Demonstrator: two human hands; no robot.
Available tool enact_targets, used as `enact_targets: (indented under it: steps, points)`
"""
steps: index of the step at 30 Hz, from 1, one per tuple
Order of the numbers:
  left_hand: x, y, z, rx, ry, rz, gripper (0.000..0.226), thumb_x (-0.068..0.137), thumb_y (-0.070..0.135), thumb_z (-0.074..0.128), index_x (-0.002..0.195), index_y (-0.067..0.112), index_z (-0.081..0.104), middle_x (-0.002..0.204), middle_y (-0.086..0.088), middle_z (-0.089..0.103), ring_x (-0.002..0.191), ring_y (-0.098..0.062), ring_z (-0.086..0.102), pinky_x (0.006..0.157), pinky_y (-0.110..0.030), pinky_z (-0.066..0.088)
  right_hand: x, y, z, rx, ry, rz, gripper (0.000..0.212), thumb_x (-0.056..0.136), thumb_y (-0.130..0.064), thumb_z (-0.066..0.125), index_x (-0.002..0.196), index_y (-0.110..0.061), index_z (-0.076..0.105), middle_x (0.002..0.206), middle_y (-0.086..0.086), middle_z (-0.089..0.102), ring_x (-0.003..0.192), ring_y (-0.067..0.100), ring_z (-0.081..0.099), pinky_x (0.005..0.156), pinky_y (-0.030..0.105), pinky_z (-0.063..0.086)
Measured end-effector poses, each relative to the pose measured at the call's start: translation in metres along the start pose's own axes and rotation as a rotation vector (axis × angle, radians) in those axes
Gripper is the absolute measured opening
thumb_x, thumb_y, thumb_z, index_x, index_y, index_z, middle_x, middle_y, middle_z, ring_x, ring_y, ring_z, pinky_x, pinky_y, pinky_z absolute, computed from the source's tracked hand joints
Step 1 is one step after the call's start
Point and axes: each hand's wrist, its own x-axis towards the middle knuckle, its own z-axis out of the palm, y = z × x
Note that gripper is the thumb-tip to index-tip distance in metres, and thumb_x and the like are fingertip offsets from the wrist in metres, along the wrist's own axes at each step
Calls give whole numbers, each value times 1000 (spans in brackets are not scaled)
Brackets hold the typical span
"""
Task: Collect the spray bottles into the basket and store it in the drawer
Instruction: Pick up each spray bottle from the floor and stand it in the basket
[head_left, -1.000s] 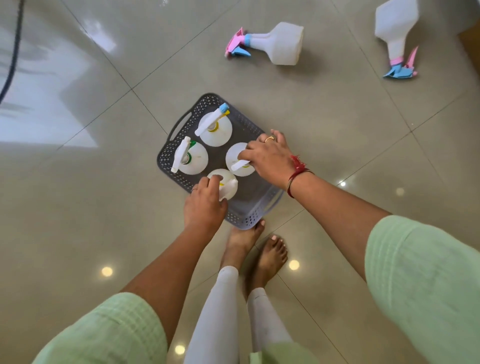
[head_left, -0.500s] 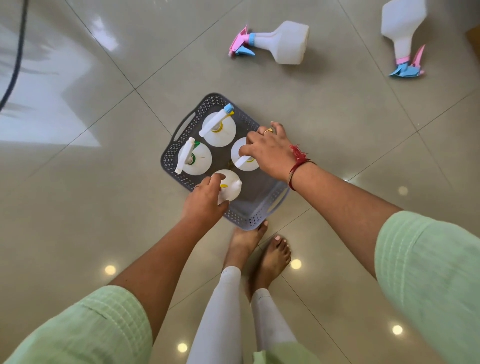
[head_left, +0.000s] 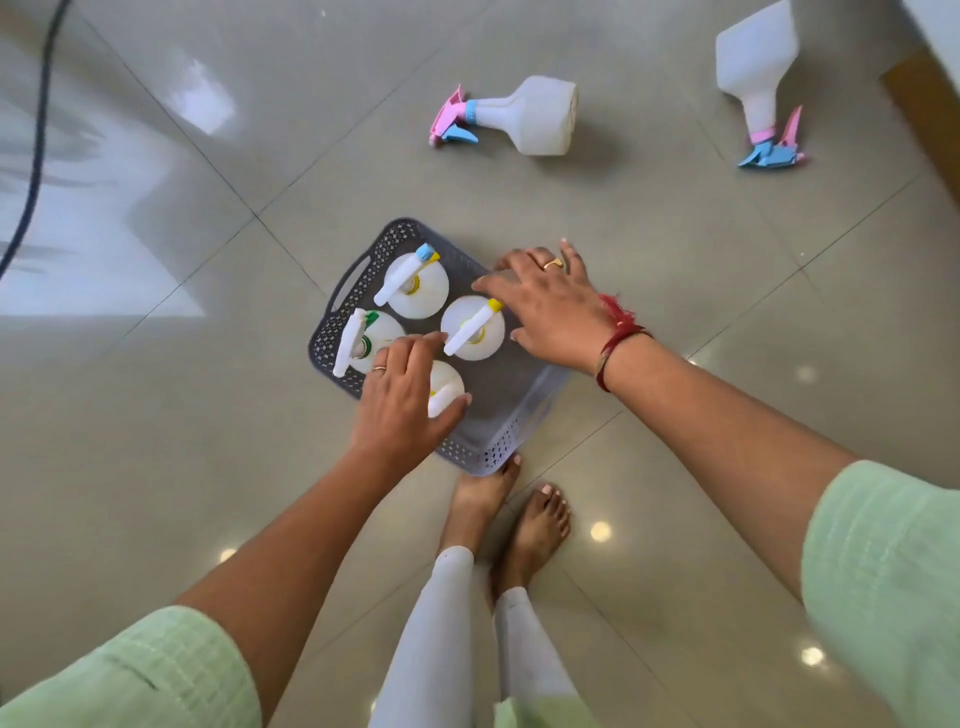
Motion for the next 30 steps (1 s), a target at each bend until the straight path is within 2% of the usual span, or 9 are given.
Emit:
enact_targets:
  steps: [4,7,10,13,16,22,25,27,30]
  points:
    - [30,52,-32,-76,52,65,52,80,31,64,125,8,52,121,-14,54,111,-34,51,96,-40,39,-11,27,-50,110,12,152,57,80,-23,64,134,-31,45,138,1,42,129,26,39,111,46,25]
    - [55,88,-55,-161,63,40,49,82,22,64,126,8,50,124,-14,52,118,-34,48,101,-40,38,-13,46,-80,187,40,261,48,86,-23,58,134,-26,48,136,5,45,127,27,43,107,41,32]
    - [90,115,-60,-294,151,-88,48,82,17,64,127,8,48,123,-14,50,117,-30,47,98,-36,37,5,70,-91,208,35,302,44,90,-23,55,133,-19,47,134,11,46,124,31,46,105,40,35]
    - [144,131,-38,-430,220,-283,49,84,17,61,130,11,44,131,-12,43,122,-28,44,101,-34,35,39,106,-83,159,24,295,48,90,-26,57,135,-16,44,131,14,47,123,33,46,104,41,36]
    - [198,128,5,-479,219,-425,50,87,22,59,132,15,39,137,-9,38,127,-28,41,106,-38,34,83,145,-65,109,45,233,57,86,-30,62,136,-15,40,132,14,44,123,34,45,106,41,35]
    - [270,87,87,-541,223,-635,48,88,28,59,131,21,38,141,-5,36,128,-25,41,100,-35,39,176,194,-21,113,122,175,92,74,-49,71,147,-19,25,147,15,31,134,35,34,111,44,31]
    - [286,73,104,-570,242,-688,48,88,28,59,131,23,37,141,-3,37,127,-24,43,100,-36,41,208,193,-3,167,57,206,106,68,-58,73,150,-22,17,152,15,25,138,36,30,113,46,29]
    - [293,66,109,-600,255,-699,47,88,27,58,131,22,38,140,-4,37,126,-24,43,100,-37,42,223,191,7,196,10,225,108,66,-57,75,149,-24,14,151,15,24,135,38,33,112,45,33]
    - [299,62,108,-637,255,-693,45,90,25,56,131,21,40,140,-4,37,126,-23,43,100,-34,41,234,191,12,288,41,274,99,66,-47,78,145,-23,23,140,14,33,122,40,46,101,41,42]
